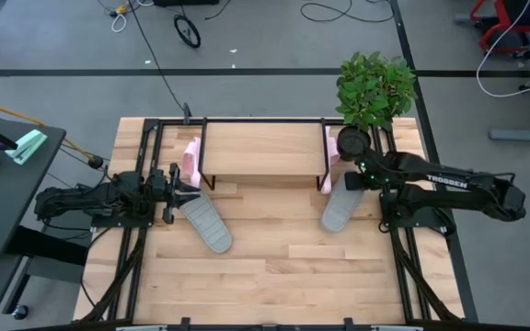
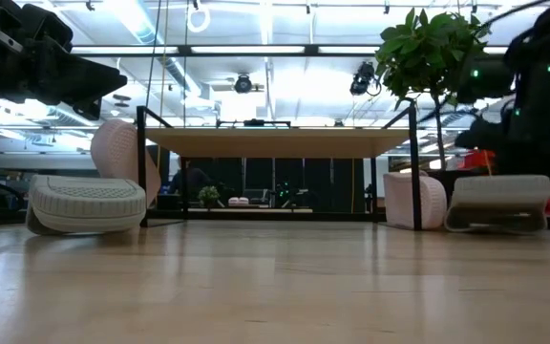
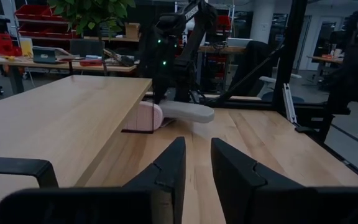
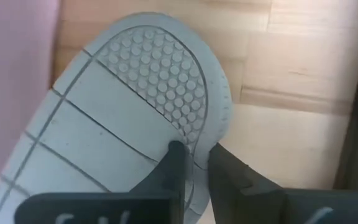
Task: Pick and place slides into the shelf
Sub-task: Put the right grey slide onto the shelf
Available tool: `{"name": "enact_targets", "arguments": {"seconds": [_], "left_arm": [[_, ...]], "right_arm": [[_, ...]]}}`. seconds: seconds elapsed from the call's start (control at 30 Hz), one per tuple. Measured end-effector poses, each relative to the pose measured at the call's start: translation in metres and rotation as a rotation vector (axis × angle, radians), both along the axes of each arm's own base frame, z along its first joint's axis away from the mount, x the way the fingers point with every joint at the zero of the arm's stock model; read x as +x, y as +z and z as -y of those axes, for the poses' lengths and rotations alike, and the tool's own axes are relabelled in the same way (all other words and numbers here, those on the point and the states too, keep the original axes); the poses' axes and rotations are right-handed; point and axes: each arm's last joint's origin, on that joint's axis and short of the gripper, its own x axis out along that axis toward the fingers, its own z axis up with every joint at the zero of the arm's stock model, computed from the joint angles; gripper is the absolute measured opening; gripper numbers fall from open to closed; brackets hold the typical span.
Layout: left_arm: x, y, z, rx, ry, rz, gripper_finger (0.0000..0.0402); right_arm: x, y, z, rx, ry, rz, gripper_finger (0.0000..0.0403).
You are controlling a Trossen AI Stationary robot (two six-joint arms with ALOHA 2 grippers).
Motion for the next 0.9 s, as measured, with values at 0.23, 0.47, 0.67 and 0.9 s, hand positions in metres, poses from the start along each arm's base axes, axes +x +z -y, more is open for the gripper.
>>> {"name": "enact_targets", "arguments": {"seconds": [0.23,0.47,0.67,0.9], "left_arm": [[0.000,0.000,0.000,0.000,0.000,-0.001,0.0088],[0.000,0.000,0.000,0.000,0.000,-0.003,0.0084],[0.000,0.000,0.000,0.000,0.000,-0.003,0.0082],[0.000,0.000,0.000,-0.001,0.000,-0.005,0.0091]], "right_arm": [[0.010,0.031,-0.011,-0.002,0.045,0.026,0.0042],[0.013,0.071,-0.029,0.016,0.120,0.000,0.0033],[0.009,0.110,-0.050,0.019,0.182,-0.008,0.0030],[0.010,0.157,-0.076,-0.019,0.278,0.149,0.0030]]}}
